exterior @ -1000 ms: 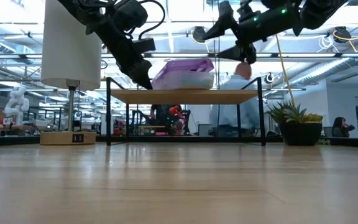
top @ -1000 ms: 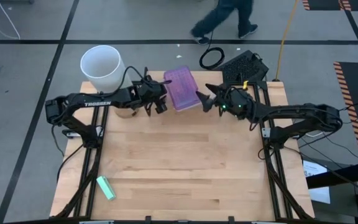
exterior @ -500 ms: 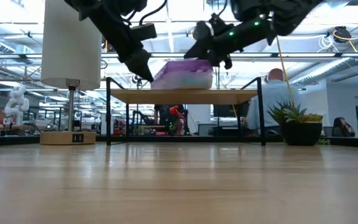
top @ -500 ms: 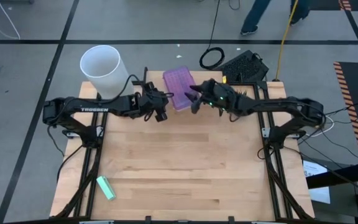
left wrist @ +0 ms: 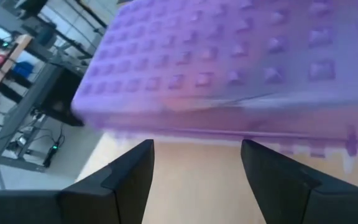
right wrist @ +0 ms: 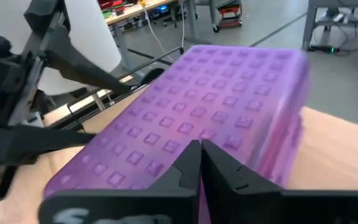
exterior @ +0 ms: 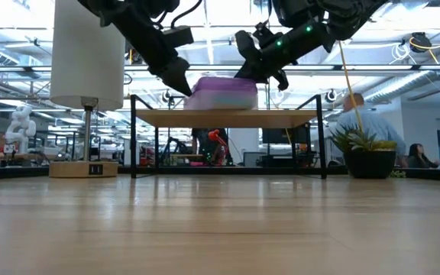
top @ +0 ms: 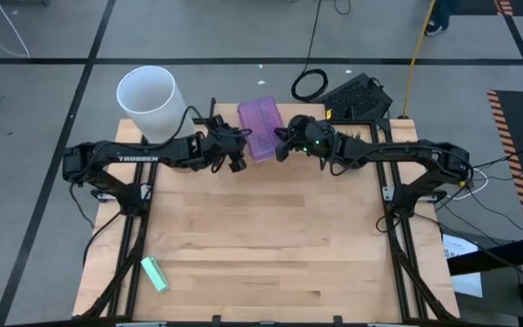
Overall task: Pack school essentials
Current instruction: Put the transparent violet supply box on the shelf
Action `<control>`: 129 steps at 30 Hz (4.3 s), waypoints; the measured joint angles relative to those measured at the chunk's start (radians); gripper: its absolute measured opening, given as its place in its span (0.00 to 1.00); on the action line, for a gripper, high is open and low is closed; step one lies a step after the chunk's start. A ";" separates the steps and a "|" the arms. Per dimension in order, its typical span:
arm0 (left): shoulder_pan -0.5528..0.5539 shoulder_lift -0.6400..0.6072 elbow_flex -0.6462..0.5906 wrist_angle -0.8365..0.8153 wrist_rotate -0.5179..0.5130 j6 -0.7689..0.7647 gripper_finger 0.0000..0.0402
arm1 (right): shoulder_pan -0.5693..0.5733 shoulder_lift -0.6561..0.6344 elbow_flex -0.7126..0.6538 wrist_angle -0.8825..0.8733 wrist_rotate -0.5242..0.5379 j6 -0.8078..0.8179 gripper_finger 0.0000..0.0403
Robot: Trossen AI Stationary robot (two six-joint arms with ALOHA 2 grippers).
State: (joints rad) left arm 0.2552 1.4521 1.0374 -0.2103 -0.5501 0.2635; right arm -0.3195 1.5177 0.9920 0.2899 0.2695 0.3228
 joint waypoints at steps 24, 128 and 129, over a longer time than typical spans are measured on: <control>-0.002 -0.120 0.000 0.048 -0.053 0.049 0.61 | -0.090 0.003 0.144 -0.018 -0.067 -0.160 0.00; -0.060 -0.181 -0.002 -0.125 0.003 -0.090 0.61 | -0.123 0.027 0.187 0.056 -0.193 -0.451 0.00; -0.060 -0.182 -0.002 -0.123 0.003 -0.093 0.61 | -0.126 0.037 0.187 0.056 -0.192 -0.459 0.00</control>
State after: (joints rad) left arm 0.1947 1.2705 1.0359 -0.3336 -0.5472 0.1710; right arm -0.4457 1.5550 1.1793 0.3457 0.0778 -0.1367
